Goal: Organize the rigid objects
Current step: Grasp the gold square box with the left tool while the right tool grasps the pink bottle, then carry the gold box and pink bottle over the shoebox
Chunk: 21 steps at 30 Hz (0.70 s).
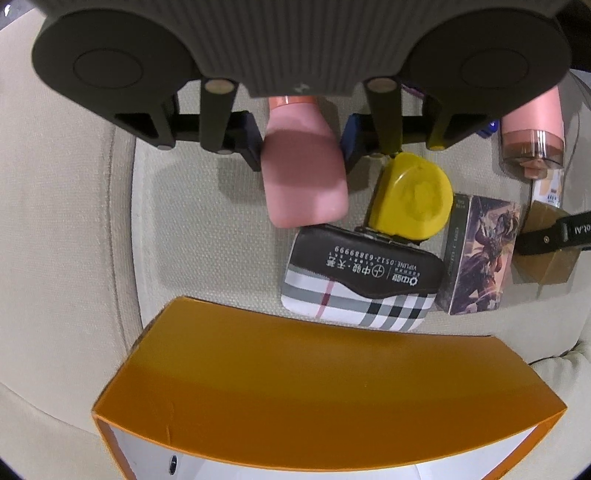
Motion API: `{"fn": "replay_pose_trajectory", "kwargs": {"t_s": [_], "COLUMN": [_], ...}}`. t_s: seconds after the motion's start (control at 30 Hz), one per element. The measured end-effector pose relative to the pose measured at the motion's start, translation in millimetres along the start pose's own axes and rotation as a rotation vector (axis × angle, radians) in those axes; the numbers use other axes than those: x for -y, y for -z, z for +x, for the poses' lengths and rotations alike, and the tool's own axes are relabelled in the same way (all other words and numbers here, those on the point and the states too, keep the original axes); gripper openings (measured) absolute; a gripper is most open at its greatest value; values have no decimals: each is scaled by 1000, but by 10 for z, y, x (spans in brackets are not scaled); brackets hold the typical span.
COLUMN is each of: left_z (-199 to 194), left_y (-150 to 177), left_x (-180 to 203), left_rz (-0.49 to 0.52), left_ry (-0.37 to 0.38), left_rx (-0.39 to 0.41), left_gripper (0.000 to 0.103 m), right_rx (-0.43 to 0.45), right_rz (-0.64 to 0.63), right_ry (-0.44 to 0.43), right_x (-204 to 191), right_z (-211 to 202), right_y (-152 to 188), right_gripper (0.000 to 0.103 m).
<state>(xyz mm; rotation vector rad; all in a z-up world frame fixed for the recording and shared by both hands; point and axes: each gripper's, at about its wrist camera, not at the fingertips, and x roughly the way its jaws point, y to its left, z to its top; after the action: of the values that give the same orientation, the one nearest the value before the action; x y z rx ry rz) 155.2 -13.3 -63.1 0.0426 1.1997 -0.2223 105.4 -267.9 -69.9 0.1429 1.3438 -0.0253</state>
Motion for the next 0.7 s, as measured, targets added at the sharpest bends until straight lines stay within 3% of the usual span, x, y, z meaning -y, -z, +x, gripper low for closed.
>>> {"fn": "replay_pose_trajectory", "kwargs": {"t_s": [0.7], "left_z": [-485], "left_y": [59], "left_x": [89], "left_rz": [46], "left_ry": [5], "left_rx": [108], "left_gripper": [69], "right_rx": [64], "right_rz": [44], "right_ry": [-72], "right_x": [104], "right_z": [-445], "right_y": [54], "right_gripper": [45]}}
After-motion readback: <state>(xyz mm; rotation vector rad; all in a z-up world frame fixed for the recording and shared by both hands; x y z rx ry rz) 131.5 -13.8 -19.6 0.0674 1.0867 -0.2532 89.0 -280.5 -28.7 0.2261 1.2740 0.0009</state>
